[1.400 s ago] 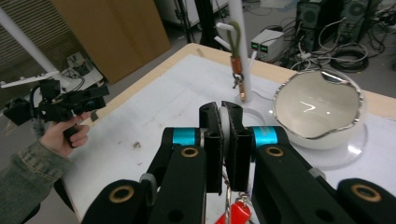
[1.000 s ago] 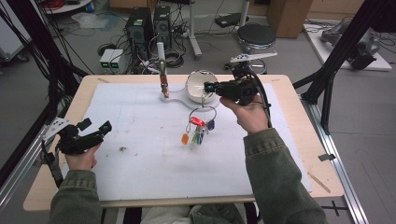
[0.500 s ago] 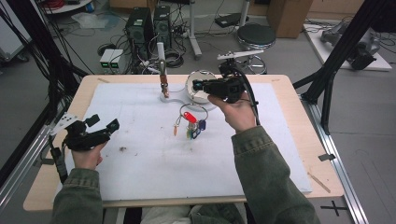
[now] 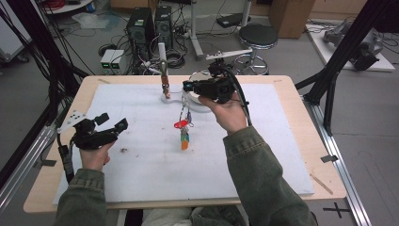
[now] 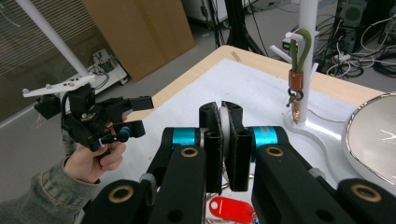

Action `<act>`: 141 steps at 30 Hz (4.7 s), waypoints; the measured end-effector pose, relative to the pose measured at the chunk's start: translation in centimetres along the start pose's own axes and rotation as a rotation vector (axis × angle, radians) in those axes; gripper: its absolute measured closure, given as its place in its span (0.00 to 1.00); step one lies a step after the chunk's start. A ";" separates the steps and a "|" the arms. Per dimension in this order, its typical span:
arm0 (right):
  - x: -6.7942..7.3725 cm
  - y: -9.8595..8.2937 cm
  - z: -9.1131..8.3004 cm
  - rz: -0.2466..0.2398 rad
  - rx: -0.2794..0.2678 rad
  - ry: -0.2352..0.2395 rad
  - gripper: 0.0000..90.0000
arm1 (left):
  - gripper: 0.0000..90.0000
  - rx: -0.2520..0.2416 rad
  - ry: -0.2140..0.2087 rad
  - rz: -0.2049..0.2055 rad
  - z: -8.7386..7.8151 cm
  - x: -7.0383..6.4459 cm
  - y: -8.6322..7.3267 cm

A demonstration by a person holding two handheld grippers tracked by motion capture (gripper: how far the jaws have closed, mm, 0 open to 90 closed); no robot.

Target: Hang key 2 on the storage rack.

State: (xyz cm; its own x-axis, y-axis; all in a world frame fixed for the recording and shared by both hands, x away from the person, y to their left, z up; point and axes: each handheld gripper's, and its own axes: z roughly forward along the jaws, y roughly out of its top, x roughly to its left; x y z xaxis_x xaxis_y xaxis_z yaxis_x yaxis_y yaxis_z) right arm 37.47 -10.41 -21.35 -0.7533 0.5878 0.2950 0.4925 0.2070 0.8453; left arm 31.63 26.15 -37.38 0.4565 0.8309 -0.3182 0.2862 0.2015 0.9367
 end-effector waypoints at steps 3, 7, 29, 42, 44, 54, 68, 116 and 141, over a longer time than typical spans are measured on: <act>0.2 0.1 0.3 0.004 -0.005 0.002 0.97 | 0.06 0.009 -0.021 0.007 0.5 -0.8 0.1; 0.4 0.1 0.6 0.013 -0.006 0.008 0.97 | 0.06 0.017 -0.046 0.013 1.0 -1.9 0.2; 2.7 0.1 3.5 0.042 -0.046 0.028 0.97 | 0.06 0.059 -0.165 0.050 2.8 -6.1 0.3; 4.7 0.1 5.6 0.080 -0.090 0.052 0.97 | 0.09 0.080 -0.142 0.033 2.9 -5.7 0.2; 4.9 0.3 5.7 0.084 -0.096 0.060 0.97 | 0.15 0.069 -0.147 0.022 2.8 -5.6 0.2; 5.3 0.3 6.2 0.103 -0.109 0.067 0.97 | 0.86 0.048 -0.161 -0.051 2.3 -4.3 0.1; 3.5 -1.0 6.0 0.177 -0.121 0.076 0.86 | 0.97 0.019 -0.149 -0.044 1.9 -4.0 -0.1; -12.0 -15.9 -6.1 0.162 -0.114 -0.454 0.01 | 0.96 0.012 -0.023 -0.006 2.7 -1.5 5.6; -12.7 -19.2 -7.3 0.142 -0.128 -0.505 0.01 | 0.97 0.054 0.000 0.060 7.1 -0.3 11.5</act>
State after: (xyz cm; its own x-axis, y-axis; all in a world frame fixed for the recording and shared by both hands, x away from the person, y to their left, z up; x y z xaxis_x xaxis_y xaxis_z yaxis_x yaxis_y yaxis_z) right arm 34.42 -27.53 -38.09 -0.3640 0.9126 0.1863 0.4937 0.0194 0.8694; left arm 40.75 24.58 -27.58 0.4745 0.8405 -0.2618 0.3038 0.1228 0.9448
